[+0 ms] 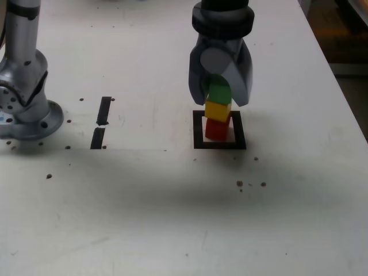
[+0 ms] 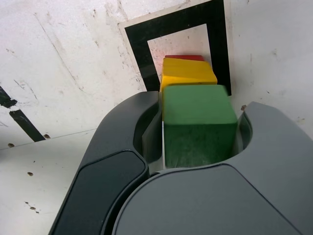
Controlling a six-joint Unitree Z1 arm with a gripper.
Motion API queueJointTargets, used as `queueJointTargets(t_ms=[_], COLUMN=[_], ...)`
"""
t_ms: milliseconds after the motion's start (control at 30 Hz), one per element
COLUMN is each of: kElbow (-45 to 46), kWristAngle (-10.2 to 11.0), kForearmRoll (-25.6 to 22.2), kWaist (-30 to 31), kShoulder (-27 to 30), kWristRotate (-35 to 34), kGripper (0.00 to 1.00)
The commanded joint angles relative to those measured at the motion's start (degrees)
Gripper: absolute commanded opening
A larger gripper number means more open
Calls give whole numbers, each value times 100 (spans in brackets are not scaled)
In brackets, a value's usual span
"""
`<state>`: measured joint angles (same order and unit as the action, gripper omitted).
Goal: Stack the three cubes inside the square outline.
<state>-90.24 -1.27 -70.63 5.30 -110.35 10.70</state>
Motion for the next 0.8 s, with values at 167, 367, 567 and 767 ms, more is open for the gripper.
queueJointTargets(t_ms=[167, 367, 567, 767], kElbow=[50, 123, 49, -29], kWristAngle=[-41, -27, 328, 717], kForearmRoll=[8, -8, -106, -606], kWaist=[-11, -11, -11, -11], kShoulder=[19, 171, 656, 1227], kWristRotate=[29, 36, 29, 10], kGripper=[72, 81, 84, 85])
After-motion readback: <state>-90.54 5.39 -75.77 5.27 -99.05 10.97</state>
